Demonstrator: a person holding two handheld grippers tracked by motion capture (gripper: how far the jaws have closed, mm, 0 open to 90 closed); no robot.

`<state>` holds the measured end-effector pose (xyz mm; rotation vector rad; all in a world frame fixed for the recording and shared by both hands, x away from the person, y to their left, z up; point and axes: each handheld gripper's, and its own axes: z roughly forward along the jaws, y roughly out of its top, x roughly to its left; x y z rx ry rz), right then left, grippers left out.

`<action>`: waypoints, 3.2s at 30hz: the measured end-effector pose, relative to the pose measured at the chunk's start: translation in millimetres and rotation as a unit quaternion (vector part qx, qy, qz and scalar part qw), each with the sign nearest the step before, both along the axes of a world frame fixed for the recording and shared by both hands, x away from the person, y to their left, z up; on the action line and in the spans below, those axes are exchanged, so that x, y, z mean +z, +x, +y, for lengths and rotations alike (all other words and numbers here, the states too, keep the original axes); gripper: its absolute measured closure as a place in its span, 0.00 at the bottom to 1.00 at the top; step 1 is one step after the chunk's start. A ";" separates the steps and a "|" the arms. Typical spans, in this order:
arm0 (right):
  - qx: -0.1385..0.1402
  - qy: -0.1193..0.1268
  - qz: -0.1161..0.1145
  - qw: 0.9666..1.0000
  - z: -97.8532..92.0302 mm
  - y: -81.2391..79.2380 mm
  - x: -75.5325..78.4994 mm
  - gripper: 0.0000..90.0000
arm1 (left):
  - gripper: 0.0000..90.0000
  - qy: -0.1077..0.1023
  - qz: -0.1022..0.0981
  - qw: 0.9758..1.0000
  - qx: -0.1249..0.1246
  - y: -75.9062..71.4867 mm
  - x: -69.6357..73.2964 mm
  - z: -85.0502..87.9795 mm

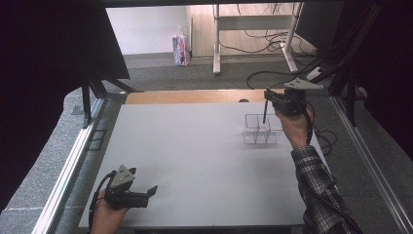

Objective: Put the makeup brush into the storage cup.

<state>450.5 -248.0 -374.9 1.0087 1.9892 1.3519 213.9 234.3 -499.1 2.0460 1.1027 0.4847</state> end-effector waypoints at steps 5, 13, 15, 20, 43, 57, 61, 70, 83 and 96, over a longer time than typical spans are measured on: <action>-0.001 -0.004 0.006 1.000 0.3 0.9 -7.7 0.94 | 0.03 0.000 0.000 1.000 0.000 0.0 0.0 -0.1; -0.004 -0.006 0.017 1.000 0.2 1.0 -20.7 0.94 | 0.03 0.003 -0.001 1.000 -0.001 -0.2 0.1 -0.8; -0.005 -0.008 0.020 1.000 0.4 0.9 -23.6 0.94 | 0.03 0.003 -0.001 1.000 -0.001 -0.2 0.0 -0.7; -0.005 -0.013 0.025 1.000 1.1 1.1 -32.1 0.94 | 0.03 0.003 0.000 1.000 -0.001 -0.2 -0.1 -0.9; -0.009 -0.028 0.053 0.998 -1.1 3.2 -64.3 0.93 | 0.03 0.012 0.004 1.000 -0.003 0.1 -0.9 -2.4; -0.026 -0.012 0.068 0.997 3.5 15.3 -64.0 0.03 | 0.04 0.004 0.016 1.000 -0.004 0.5 -0.5 -2.3; -0.020 -0.014 0.070 0.997 5.8 12.7 -65.1 0.02 | 0.03 -0.004 0.023 1.000 -0.004 1.3 -1.4 -0.7; -0.007 -0.028 0.078 0.997 11.8 8.3 -65.5 0.02 | 0.01 -0.028 0.021 0.999 -0.007 1.5 -1.4 1.1; 0.008 -0.042 0.096 0.994 12.8 -3.8 -62.0 0.01 | 0.01 -0.029 0.012 0.999 -0.006 1.0 -1.1 1.0; 0.027 -0.050 0.103 0.993 11.7 -23.6 -58.4 0.01 | 0.00 -0.044 0.027 0.999 0.003 2.2 -1.3 2.3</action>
